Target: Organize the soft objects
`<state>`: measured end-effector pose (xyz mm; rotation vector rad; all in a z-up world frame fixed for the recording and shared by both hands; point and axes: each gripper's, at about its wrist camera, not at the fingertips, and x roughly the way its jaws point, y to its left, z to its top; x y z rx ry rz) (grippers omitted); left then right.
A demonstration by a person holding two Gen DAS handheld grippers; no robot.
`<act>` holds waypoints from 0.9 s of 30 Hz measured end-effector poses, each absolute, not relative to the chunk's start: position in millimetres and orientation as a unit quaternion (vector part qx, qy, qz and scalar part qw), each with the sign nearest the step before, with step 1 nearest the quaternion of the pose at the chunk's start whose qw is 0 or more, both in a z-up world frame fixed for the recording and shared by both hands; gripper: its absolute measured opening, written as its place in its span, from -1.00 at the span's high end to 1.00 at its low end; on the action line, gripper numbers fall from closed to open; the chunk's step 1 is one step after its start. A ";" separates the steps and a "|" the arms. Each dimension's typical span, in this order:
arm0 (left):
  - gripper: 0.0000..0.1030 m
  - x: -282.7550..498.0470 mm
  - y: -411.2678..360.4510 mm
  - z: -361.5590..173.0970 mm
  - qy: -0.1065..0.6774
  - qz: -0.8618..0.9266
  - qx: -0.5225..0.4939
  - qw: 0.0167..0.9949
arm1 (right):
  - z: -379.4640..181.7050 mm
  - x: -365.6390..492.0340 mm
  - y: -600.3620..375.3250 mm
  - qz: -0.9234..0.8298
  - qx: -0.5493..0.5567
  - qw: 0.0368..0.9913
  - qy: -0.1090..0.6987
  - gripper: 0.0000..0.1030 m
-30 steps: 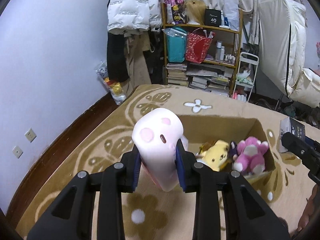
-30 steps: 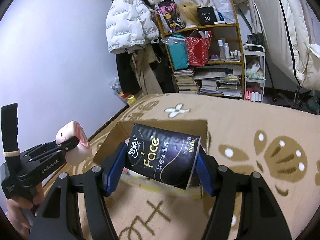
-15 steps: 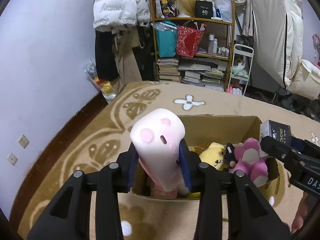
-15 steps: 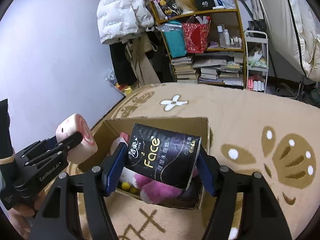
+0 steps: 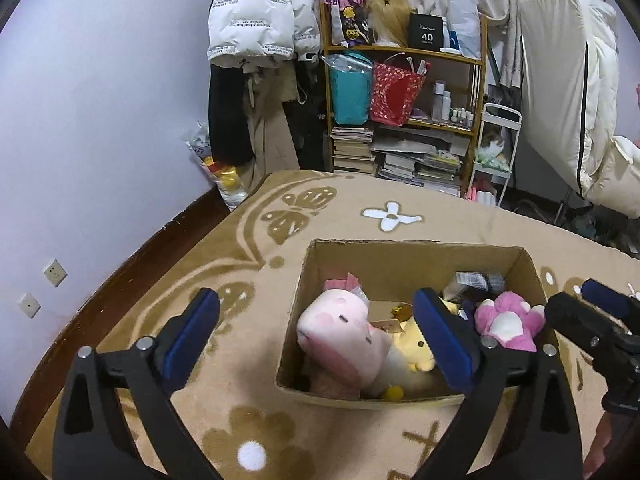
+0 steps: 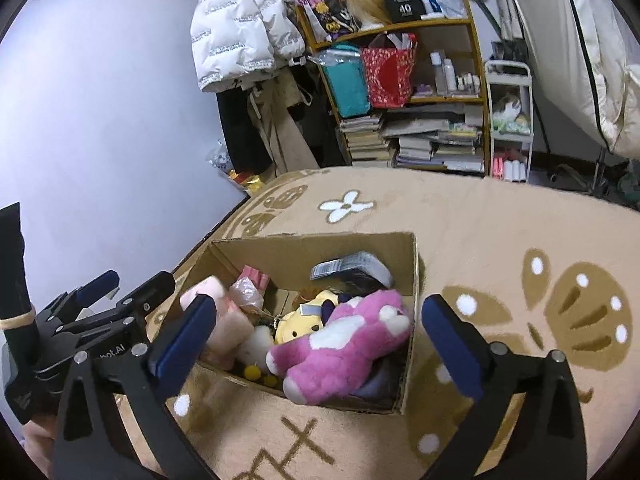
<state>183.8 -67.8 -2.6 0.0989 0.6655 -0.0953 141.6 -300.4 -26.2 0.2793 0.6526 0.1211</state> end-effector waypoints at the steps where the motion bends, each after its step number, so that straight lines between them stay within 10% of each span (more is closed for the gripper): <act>1: -0.94 182.0 -66.7 0.3 0.325 -0.045 0.049 0.943 | -22.4 139.5 -299.2 0.057 0.131 0.938 0.317 -1.00; 27: -0.99 50.8 -26.4 92.5 0.257 -0.017 0.083 0.963 | 47.0 34.6 -282.8 0.052 0.102 0.961 0.252 -1.00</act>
